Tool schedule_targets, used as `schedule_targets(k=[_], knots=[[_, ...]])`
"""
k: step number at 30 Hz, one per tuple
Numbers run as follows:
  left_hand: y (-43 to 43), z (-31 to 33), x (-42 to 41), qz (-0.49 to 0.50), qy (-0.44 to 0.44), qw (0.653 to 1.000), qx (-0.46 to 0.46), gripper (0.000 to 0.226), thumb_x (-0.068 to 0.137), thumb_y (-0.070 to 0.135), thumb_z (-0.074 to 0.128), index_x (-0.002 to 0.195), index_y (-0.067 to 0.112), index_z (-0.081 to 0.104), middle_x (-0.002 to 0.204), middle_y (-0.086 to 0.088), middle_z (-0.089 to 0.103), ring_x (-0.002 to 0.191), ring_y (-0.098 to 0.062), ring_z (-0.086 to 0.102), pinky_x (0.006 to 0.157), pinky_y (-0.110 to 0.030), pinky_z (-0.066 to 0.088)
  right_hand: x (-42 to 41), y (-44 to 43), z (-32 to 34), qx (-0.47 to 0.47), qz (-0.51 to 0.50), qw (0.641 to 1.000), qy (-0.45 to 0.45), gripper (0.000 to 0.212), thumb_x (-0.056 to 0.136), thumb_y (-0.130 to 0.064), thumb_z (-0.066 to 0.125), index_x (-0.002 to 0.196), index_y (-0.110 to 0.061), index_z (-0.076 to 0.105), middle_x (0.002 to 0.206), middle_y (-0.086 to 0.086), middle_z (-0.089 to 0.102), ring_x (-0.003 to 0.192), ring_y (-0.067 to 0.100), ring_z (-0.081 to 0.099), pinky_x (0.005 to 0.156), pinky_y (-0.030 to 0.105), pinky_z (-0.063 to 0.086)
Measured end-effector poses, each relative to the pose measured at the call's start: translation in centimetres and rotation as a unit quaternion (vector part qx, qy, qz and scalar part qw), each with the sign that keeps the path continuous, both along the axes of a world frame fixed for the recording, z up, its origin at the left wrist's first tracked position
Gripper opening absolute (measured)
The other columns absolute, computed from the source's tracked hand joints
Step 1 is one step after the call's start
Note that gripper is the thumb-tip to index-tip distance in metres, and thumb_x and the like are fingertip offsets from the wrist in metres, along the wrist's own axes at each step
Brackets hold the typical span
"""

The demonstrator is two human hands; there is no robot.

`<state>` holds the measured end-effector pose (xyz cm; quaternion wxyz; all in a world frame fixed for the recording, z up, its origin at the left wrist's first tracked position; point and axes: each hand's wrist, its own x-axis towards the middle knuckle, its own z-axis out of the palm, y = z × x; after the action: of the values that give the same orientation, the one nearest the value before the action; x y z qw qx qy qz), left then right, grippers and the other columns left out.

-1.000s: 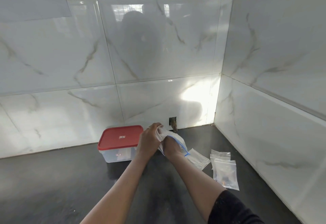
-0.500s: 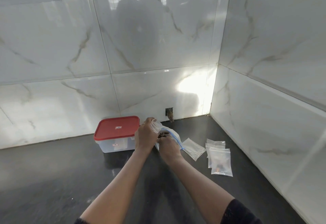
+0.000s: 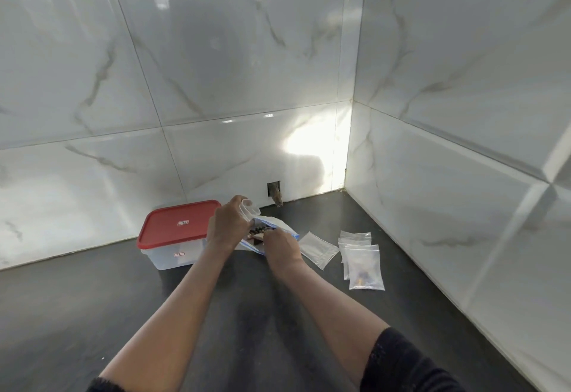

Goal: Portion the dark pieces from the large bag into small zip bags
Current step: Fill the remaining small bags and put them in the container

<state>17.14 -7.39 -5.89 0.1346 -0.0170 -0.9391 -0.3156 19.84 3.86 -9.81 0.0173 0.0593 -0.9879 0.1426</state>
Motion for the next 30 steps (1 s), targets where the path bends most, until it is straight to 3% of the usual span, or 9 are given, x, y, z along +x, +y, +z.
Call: schedule_targets(k=[4,8,21,27,30], knots=[[0.1,-0.1,0.2,-0.013,-0.018,1.0,-0.006,0.043,0.073,0.019,0.073,0.115,0.017,0.061,0.104,-0.01,0.07,0.098,-0.03,0.064,0.082,-0.033,0.05,-1.0,-0.4,0.4,-0.037,-0.05,0.998,-0.016,0.034,0.094,0.003,0.038,0.12,0.0,0.06,0.124,0.018,0.059,0.115,0.033,0.057,0.093,0.037,0.046],[0.5,0.3,0.4,-0.011,-0.016,1.0,0.019,0.045,0.074,0.018,0.073,0.118,0.015,0.06,0.107,-0.011,0.069,0.101,-0.029,0.063,0.082,-0.028,0.047,-2.0,-1.6,0.5,-0.063,-0.026,0.997,-0.045,0.031,0.095,-0.003,0.04,0.119,-0.003,0.06,0.123,0.015,0.062,0.117,0.029,0.057,0.096,0.035,0.043],[0.4,0.3,0.2,0.002,-0.037,0.998,0.047,0.041,0.072,0.021,0.076,0.11,0.019,0.063,0.105,-0.005,0.07,0.101,-0.026,0.063,0.081,-0.027,0.047,-3.4,-0.3,1.2,0.019,0.05,0.995,-0.084,0.042,0.101,-0.013,0.034,0.143,-0.011,0.036,0.147,0.007,0.041,0.137,0.023,0.039,0.11,0.033,0.031],[1.1,0.6,0.5,0.011,-0.026,0.998,0.062,0.04,0.073,0.013,0.069,0.112,0.017,0.064,0.106,-0.007,0.07,0.102,-0.028,0.062,0.081,-0.027,0.046,-2.7,0.1,0.9,-0.036,0.016,0.998,-0.053,0.035,0.096,-0.008,0.04,0.129,-0.011,0.051,0.123,0.01,0.059,0.118,0.026,0.055,0.096,0.03,0.041],[1.8,0.9,0.8,0.005,-0.022,0.998,0.053,0.039,0.076,0.013,0.068,0.115,0.015,0.062,0.107,-0.009,0.069,0.103,-0.028,0.061,0.08,-0.025,0.044,-2.6,0.1,0.2,-0.029,-0.027,0.998,-0.052,0.036,0.095,-0.003,0.039,0.128,-0.009,0.052,0.124,0.011,0.059,0.117,0.026,0.056,0.094,0.032,0.044]])
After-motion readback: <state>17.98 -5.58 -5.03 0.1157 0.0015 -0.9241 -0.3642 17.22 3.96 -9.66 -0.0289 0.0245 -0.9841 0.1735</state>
